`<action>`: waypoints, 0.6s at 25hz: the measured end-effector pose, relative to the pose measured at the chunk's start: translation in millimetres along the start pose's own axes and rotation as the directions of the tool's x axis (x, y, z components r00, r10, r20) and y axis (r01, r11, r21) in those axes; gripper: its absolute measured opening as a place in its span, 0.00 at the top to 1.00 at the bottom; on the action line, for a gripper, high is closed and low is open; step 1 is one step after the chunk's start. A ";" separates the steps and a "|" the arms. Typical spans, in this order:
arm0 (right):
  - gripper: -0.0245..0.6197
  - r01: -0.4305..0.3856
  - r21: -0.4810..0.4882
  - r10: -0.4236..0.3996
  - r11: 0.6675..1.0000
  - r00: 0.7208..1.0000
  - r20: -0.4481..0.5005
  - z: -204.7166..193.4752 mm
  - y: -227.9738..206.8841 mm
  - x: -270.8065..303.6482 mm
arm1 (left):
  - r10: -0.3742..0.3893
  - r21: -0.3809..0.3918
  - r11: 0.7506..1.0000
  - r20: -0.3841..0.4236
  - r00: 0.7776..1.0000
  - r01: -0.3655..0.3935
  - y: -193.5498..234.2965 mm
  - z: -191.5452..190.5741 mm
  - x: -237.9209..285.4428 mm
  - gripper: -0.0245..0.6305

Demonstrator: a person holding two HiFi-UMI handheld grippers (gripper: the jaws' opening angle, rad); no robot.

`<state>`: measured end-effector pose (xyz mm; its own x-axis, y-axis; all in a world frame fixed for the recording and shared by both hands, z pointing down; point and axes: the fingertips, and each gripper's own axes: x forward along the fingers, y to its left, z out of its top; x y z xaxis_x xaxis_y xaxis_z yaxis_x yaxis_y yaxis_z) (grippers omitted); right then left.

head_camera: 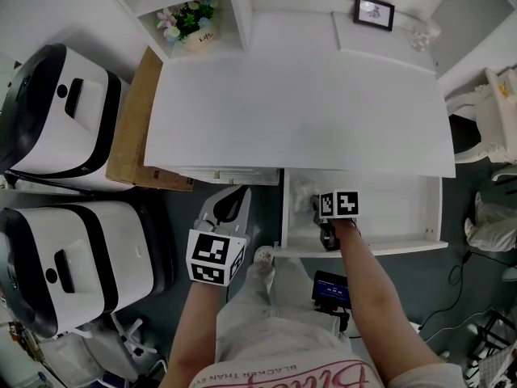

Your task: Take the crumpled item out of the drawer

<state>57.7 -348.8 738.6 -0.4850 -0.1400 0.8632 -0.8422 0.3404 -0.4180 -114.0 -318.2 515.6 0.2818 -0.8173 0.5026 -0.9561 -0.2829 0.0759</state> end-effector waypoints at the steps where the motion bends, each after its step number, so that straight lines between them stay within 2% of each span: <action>1: 0.90 -0.001 -0.015 0.001 1.000 1.000 0.000 0.5 2.1 -1.3 | -0.002 0.001 1.000 0.003 1.000 0.002 0.0 0.9 -0.3 0.95; 15: 0.90 -0.036 -0.125 0.047 0.991 0.995 0.084 14.2 31.3 -60.9 | -0.055 0.020 0.998 0.083 0.995 0.053 -9.6 32.2 -4.1 0.95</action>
<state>57.5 -342.8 668.9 -0.5420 -0.2014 0.8159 -0.7880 0.4592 -0.4101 -103.4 -328.4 485.1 0.3394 -0.8394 0.4246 -0.9379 -0.3363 0.0850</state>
